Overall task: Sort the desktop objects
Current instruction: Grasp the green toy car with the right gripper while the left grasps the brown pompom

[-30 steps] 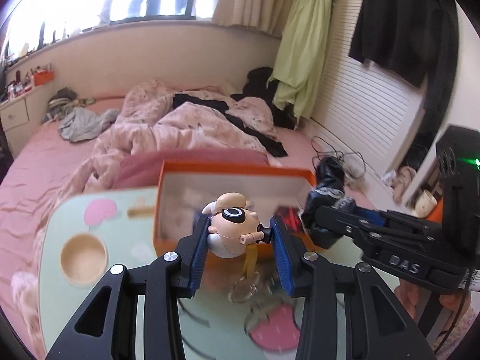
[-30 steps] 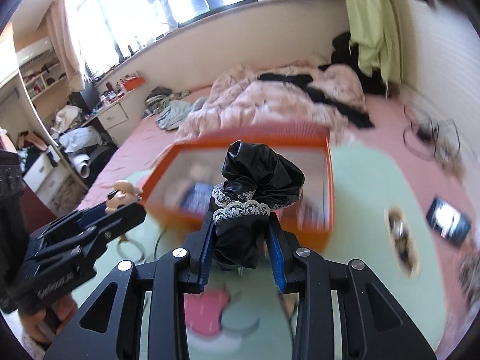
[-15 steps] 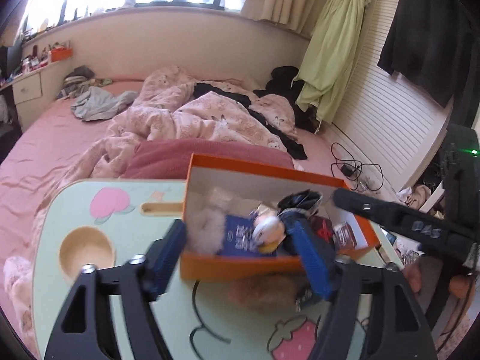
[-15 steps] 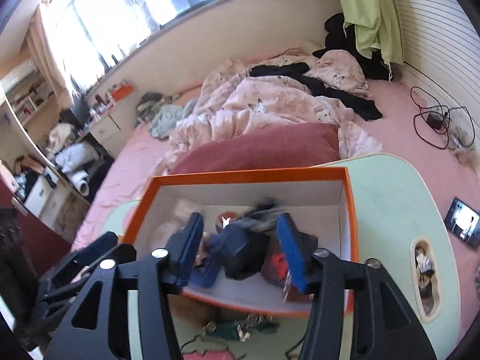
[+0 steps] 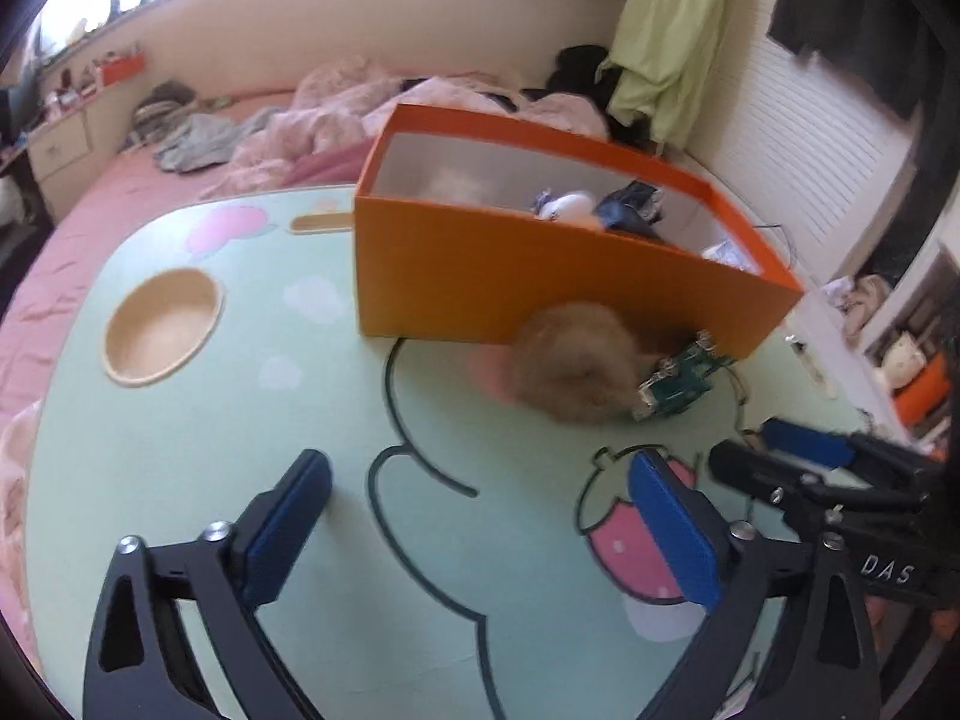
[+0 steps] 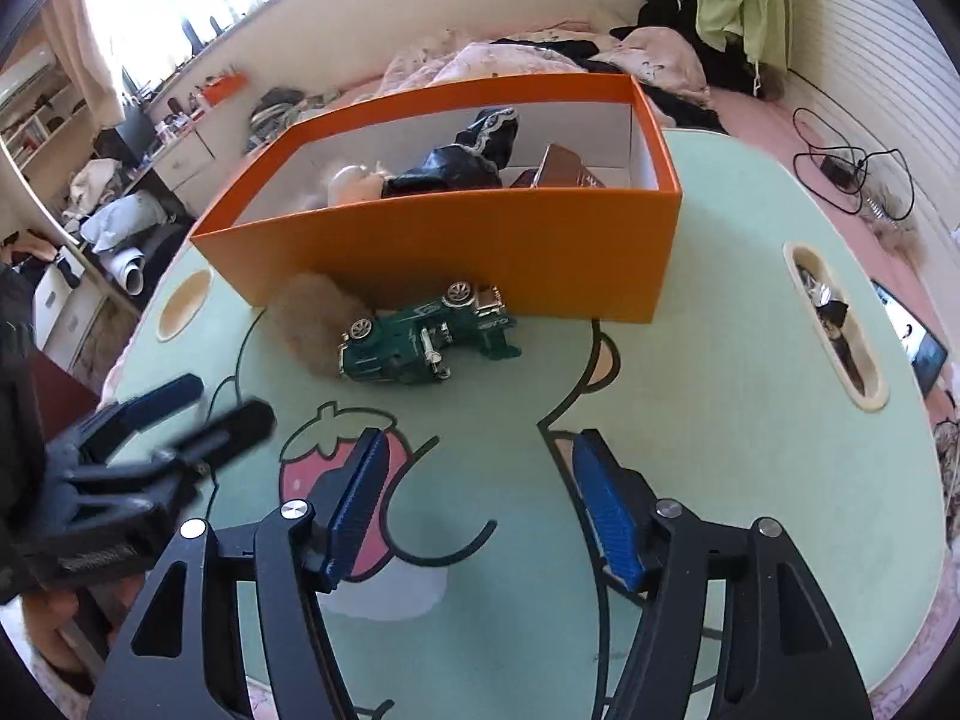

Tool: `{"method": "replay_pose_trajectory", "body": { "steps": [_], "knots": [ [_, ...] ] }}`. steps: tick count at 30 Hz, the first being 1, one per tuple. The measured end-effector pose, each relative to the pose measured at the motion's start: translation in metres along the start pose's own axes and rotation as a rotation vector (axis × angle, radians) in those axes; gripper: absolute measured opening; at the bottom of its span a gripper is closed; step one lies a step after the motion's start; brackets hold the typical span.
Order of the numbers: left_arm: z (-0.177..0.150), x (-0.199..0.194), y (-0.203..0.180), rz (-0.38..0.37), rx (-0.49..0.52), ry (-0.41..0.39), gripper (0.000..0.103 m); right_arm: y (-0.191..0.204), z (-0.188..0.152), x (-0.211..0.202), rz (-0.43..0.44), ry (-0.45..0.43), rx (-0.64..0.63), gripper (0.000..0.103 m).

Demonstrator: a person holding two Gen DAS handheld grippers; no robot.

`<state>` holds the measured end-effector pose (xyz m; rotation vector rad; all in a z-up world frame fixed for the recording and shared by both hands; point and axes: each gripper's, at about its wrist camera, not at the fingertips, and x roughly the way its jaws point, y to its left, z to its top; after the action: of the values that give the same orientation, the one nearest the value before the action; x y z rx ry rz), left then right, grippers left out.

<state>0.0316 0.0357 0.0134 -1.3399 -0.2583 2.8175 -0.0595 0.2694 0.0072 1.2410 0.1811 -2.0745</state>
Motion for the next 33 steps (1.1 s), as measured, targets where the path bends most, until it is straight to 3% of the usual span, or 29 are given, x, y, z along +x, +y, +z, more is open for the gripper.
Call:
{"method": "replay_pose_trajectory", "body": {
  "steps": [12,29,32,33],
  "knots": [
    [-0.004,-0.001,0.002,0.003,0.003,-0.001,0.102,0.008,0.02,0.006,0.008,-0.054,-0.073,0.066],
    [-0.004,-0.002,0.003,0.019,0.005,-0.002,0.102,0.027,0.026,0.031,0.007,-0.009,-0.158,0.066],
    [-0.004,-0.002,0.003,0.019,0.005,-0.002,0.102,0.026,0.024,0.029,0.008,-0.02,-0.159,0.052],
    [-0.004,-0.002,0.002,0.021,0.006,-0.001,0.102,0.025,0.023,0.028,0.013,-0.02,-0.157,0.052]
  ]
}}
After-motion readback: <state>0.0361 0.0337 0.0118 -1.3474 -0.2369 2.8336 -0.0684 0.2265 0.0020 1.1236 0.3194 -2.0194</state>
